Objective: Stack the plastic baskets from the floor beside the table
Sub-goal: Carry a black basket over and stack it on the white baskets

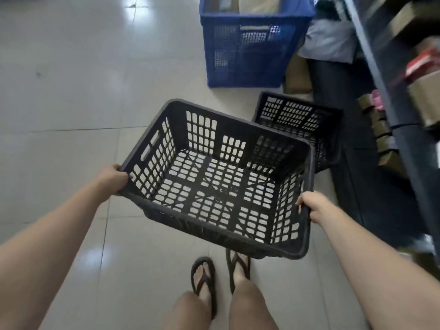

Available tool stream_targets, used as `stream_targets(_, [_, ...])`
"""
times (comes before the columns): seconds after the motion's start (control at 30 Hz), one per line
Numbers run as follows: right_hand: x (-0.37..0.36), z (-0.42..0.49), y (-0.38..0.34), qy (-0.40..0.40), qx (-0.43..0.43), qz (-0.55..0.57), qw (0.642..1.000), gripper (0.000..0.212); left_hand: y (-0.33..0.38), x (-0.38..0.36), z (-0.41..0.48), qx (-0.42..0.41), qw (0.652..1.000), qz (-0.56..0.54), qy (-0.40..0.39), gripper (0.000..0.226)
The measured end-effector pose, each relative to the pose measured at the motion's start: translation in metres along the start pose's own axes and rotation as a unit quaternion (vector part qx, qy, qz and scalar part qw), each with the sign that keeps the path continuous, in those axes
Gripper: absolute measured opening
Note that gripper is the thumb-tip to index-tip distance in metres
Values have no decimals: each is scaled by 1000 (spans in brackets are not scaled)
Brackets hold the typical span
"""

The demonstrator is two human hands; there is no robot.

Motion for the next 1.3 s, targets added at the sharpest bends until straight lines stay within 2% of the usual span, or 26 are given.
stream_targets(0.2, [87,-110,59,43,4,42,998,31,55,-31,-97,-46,994,66,-68,15])
stream_targets(0.27, [113,-147,98,74,7,68,995,33,65,-53,-123,-77,987,99,-100,16])
stream_targets(0.47, [182,-266,234,147,-24,149,978,22,94,-132,-196,-154,950,197,-190,25])
stream_targets(0.53, [196,-304,283,163,-29,184,969,24,101,-170,-226,-174,930,249,-206,27])
stream_targets(0.63, [217,-353,364,188,-40,257,947,26,104,-236,-278,-219,897,316,-217,12])
stream_targets(0.83, [267,-425,545,231,-72,365,899,27,89,-382,-389,-271,809,448,-268,8])
stream_targets(0.9, [281,-447,599,234,-70,406,880,27,70,-426,-428,-278,782,485,-277,10])
stream_targets(1.0, [307,-481,679,247,-75,416,872,26,33,-492,-478,-276,748,531,-286,16])
stream_targets(1.1, [331,-518,760,261,-91,427,861,26,-6,-558,-535,-273,700,587,-303,22])
stream_targets(1.2, [350,-554,840,282,-117,435,847,24,-48,-622,-595,-291,660,619,-310,14])
stream_targets(1.3, [363,-587,915,313,-147,450,824,15,-86,-681,-647,-307,625,639,-326,15])
Point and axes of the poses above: each hand's wrist, its own z-axis towards the middle knuckle, its own x-axis out of the back of the hand, y = z × x, the point moved 3 cm from there along z, towards the middle knuckle, and after that the axes turned 14 degrees about -y, right-handed, at the moved point
